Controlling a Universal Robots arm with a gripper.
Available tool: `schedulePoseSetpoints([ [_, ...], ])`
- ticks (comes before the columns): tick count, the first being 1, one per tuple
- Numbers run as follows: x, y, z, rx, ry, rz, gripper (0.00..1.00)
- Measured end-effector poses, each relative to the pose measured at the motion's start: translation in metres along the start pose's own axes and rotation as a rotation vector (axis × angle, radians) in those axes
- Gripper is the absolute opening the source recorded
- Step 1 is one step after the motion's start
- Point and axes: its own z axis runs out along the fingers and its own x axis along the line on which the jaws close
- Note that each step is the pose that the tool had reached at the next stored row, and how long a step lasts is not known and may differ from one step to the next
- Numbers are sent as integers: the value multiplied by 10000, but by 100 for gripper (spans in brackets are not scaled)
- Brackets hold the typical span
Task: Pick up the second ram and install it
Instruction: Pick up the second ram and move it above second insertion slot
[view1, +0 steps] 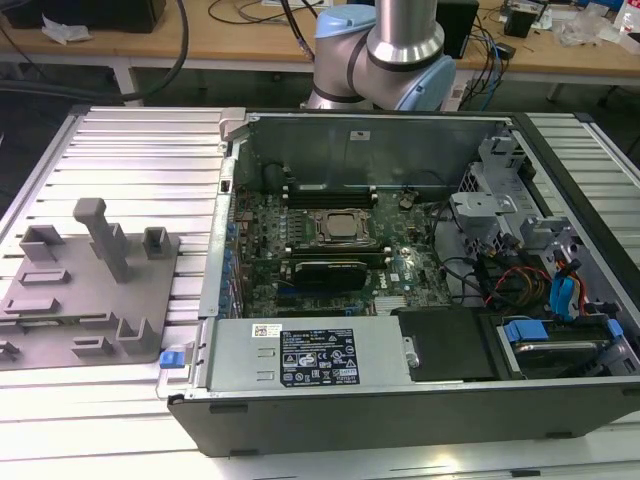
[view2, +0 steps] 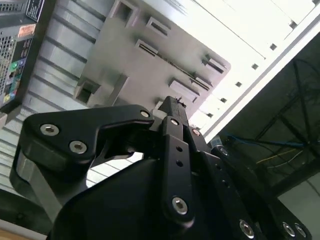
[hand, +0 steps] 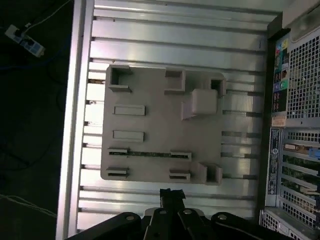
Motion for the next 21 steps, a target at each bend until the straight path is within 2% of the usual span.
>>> schedulePoseSetpoints([
  [1, 0, 0, 0, -12, 10, -494, 11],
  [2, 0, 0, 0, -31, 24, -1224, 11],
  [5, 0, 0, 0, -64, 49, -2536, 11],
  [7, 0, 0, 0, -76, 57, -2978, 11],
  [8, 0, 0, 0, -85, 63, -3338, 11],
  [10, 0, 0, 0, -92, 69, -3612, 11],
  [12, 0, 0, 0, -113, 85, -4446, 11],
  [20, 0, 0, 0, -146, 110, -5728, 11],
  [21, 0, 0, 0, -155, 117, -6086, 11],
])
